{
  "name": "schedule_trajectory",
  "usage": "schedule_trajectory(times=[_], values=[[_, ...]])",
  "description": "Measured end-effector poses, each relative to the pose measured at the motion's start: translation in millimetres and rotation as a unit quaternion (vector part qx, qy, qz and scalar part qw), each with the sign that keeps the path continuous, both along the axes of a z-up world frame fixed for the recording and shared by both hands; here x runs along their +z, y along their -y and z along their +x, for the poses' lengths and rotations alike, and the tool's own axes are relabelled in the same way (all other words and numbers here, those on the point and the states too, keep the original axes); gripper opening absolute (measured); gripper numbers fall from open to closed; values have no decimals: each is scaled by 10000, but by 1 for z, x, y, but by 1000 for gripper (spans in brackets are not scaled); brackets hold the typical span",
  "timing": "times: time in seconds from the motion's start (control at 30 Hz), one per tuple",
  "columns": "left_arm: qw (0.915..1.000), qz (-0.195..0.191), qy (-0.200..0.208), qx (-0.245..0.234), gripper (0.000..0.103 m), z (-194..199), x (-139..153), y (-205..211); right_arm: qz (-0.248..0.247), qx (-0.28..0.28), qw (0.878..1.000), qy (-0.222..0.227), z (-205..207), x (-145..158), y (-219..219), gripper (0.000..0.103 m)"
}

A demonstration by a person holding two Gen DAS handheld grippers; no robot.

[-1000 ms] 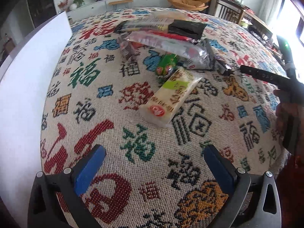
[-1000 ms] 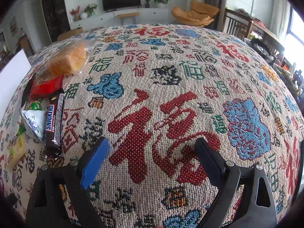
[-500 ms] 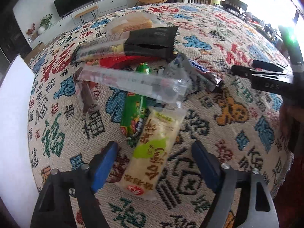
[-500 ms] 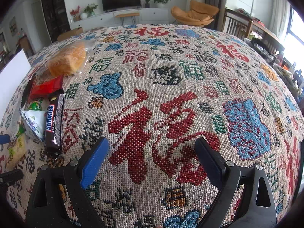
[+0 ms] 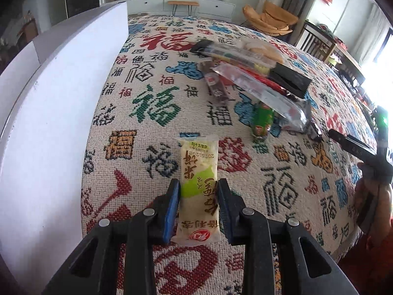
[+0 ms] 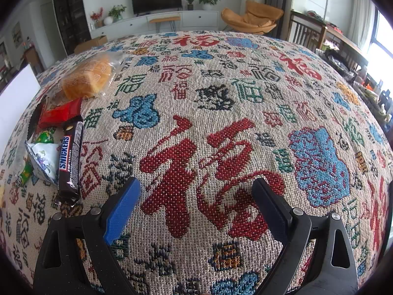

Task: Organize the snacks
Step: 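Grasp the Snickers bar with the right tool while the left tool holds the bread packet, then carry bread packet and Snickers over the white box and open both tools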

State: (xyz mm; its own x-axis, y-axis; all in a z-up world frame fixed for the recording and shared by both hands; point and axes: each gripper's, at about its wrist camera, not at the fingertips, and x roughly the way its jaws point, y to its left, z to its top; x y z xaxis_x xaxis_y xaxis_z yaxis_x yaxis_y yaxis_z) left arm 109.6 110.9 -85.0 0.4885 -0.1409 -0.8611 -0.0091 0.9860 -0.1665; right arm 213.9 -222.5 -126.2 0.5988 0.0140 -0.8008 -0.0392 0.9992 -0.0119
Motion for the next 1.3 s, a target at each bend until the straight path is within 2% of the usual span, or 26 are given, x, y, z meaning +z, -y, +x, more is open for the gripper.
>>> schedule_trajectory(times=[0.03,0.07,0.1,0.27,0.33,0.37,0.47,0.57,0.6,0.63,0.67,0.73,0.77,0.87,0.9,0.93,0.97,1.17,1.3], values=[[10000,62,-9,21,41,1,-4,-1,3,1,10000,0,0,0,0,94],[9999,146,-24,37,52,1,-7,-2,3,1,10000,0,0,0,0,94],[9998,203,47,8,56,0,-8,0,3,1,10000,0,0,0,0,94],[9969,744,170,-190,59,-11,-11,11,16,2,10000,-3,2,-1,0,95],[9965,787,189,-233,58,-14,-11,13,-3,41,9998,-192,9,2,-1,94],[9965,773,201,-248,56,-15,-11,13,97,57,9992,-383,15,5,-1,92],[9966,751,234,-239,42,-15,-10,11,1116,452,9908,-613,32,25,-14,92],[9974,669,216,-169,30,-17,-8,6,1258,997,9823,-964,53,36,-51,90],[9978,610,204,-144,30,-18,-8,5,1254,1095,9797,-1114,60,35,-63,88],[9983,545,201,-109,30,-19,-8,2,1190,1184,9774,-1284,65,33,-74,81],[9985,500,202,-87,30,-20,-8,1,1117,1261,9750,-1449,70,29,-84,64],[9983,520,225,-101,30,-22,-8,2,985,1374,9695,-1777,75,19,-99,42],[9979,579,242,-125,30,-22,-9,4,892,1374,9682,-1890,76,12,-105,42],[9972,664,294,-155,30,-21,-9,7,621,1391,9710,-1846,77,8,-117,43],[9974,634,305,-134,29,-21,-9,6,565,1403,9711,-1847,76,8,-119,41],[9979,562,308,-100,29,-23,-9,4,491,1414,9716,-1831,75,8,-121,22],[9985,450,314,-60,29,-24,-7,1,490,1379,9721,-1833,74,8,-119,17],[9985,-111,527,-104,29,-35,15,1,1055,874,9786,-1536,52,24,-73,17],[9968,-445,623,-242,29,-39,33,12,1674,722,9741,-1338,27,37,-46,17]])
